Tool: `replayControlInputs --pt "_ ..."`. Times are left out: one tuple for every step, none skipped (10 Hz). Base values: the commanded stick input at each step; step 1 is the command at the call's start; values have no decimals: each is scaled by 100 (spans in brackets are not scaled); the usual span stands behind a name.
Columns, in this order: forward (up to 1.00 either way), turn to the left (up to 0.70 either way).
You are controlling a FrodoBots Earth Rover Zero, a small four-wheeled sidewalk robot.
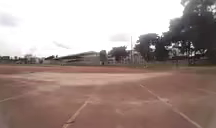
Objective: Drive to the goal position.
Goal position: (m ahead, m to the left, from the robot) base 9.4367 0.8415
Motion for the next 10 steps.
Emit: replayControlInputs --pt "70 0" --pt "70 0" --pt "70 0" --pt "70 0" --pt "70 0" --pt "70 0" --pt "70 0" --pt "70 0" --pt "70 0" --pt "70 0"
